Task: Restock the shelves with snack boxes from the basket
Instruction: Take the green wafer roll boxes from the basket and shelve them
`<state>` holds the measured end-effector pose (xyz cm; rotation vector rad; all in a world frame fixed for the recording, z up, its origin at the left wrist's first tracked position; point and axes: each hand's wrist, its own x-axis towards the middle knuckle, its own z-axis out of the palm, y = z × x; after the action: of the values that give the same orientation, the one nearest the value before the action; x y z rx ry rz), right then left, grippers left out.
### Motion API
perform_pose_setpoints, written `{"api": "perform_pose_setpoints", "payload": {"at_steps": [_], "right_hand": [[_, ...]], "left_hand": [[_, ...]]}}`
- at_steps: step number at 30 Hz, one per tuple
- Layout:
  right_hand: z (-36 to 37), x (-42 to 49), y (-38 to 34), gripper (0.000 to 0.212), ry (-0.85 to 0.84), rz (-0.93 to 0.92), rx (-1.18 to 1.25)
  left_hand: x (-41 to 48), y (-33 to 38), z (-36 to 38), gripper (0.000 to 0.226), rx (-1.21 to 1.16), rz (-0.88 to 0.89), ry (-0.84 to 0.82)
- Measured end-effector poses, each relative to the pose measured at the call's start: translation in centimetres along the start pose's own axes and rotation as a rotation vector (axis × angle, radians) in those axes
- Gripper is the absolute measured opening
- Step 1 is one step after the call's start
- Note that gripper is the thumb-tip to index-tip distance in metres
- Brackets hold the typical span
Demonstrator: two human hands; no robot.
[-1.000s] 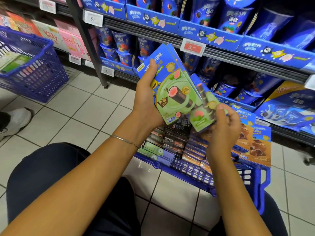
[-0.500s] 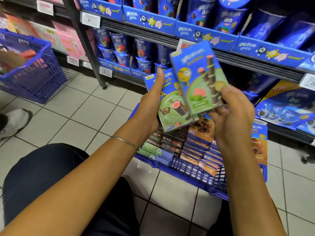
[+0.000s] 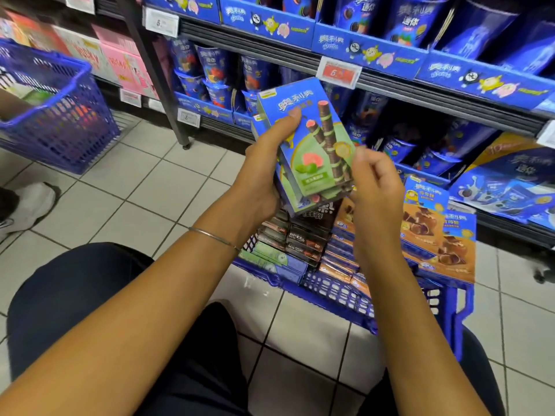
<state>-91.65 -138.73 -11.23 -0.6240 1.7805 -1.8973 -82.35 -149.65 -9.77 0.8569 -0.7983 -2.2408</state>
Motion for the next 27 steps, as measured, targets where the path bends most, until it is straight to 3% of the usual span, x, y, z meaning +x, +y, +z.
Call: {"api": "perform_pose_setpoints", "payload": {"at_steps": [3, 5, 8, 11, 15, 19, 22, 27], "right_hand": [[-0.2, 0.0, 2.1, 0.036, 0.056, 0.158, 0.107], [-0.3, -0.2, 5.0, 0.033, 0.024, 0.284, -0.124], [-0.4, -1.2, 9.9, 0.031, -0.347, 0.474, -0.496], [0.2, -2.0, 13.7, 0.041, -0.698, 0.527, -0.772], [0.8, -1.6, 17.3, 0.047, -0.955, 0.597, -1.025], [0.0, -1.3, 19.0, 0.035, -0.991, 0.597, -0.97], [-0.8, -1.2, 19.8, 0.04, -0.886, 0.51, -0.886], [-2.3, -1.2, 18.8, 0.052, -0.662, 0.358, -1.007]], "left_hand": [[-0.2, 0.5, -0.2, 0.052, -0.033, 0.024, -0.002], [-0.4, 0.7, -0.3, 0.052, -0.034, 0.036, 0.005], [-0.4, 0.8, -0.5, 0.05, -0.039, 0.042, 0.015], [-0.4, 0.6, -0.5, 0.049, -0.034, 0.026, 0.006], [-0.4, 0.5, -0.5, 0.05, -0.018, -0.003, -0.012], [-0.1, 0.3, -0.6, 0.049, 0.01, -0.033, -0.008], [-0.1, 0.2, -0.5, 0.049, 0.039, -0.064, -0.015], [-0.2, 0.6, -0.4, 0.048, 0.032, -0.064, -0.047]]}}
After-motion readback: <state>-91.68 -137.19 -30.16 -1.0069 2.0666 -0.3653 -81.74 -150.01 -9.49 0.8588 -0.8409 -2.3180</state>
